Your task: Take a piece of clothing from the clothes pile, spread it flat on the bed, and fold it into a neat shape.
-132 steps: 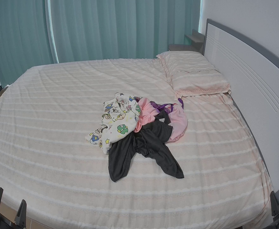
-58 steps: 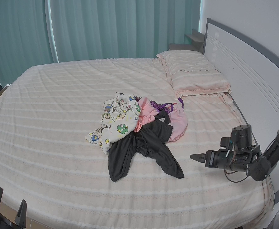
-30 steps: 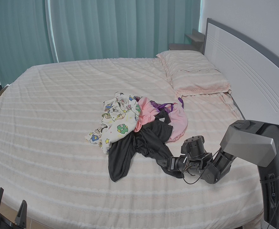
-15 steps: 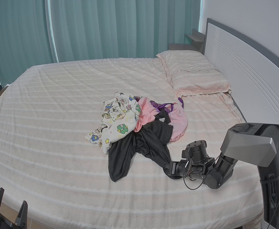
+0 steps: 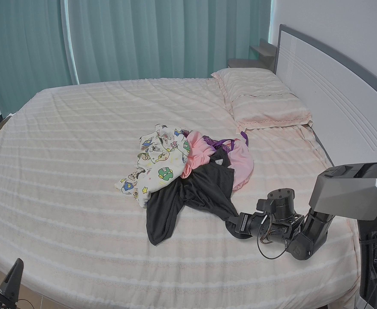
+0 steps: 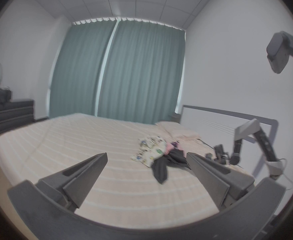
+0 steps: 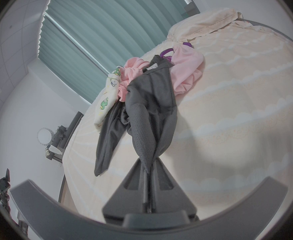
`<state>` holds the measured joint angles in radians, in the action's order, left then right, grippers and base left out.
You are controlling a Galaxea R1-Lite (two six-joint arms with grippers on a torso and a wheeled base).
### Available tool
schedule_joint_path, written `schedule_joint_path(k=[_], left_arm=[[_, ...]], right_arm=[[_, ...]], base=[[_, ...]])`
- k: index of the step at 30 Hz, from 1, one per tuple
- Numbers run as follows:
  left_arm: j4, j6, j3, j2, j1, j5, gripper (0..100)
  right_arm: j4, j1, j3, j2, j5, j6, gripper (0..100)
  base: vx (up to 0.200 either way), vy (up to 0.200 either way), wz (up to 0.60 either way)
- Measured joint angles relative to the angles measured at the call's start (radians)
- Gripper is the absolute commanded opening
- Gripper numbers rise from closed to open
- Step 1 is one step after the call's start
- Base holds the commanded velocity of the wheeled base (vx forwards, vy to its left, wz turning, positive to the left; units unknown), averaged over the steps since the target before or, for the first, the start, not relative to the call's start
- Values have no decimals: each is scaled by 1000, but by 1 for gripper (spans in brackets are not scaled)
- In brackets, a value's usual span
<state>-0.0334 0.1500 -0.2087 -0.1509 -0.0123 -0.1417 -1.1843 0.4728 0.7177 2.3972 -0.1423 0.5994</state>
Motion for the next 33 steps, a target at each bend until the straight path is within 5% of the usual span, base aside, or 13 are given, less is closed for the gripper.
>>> schedule_joint_path(k=[6, 13, 24, 33], left_arm=[[-18, 27, -55, -227, -48, -169, 100], [63, 39, -78, -545, -98, -213, 100], [310, 127, -102, -1086, -170, -220, 100], [550, 302, -201, -1537, -288, -97, 100]], right_arm=[[-97, 12, -70, -17, -1, 44, 0], [-172, 19, -113, -26, -1, 106, 0], [-293, 25, -163, 3, 1, 148, 0], [-350, 32, -200, 29, 2, 160, 0]], base=[[0, 0, 0], [0, 0, 0], [0, 0, 0], [0, 0, 0]])
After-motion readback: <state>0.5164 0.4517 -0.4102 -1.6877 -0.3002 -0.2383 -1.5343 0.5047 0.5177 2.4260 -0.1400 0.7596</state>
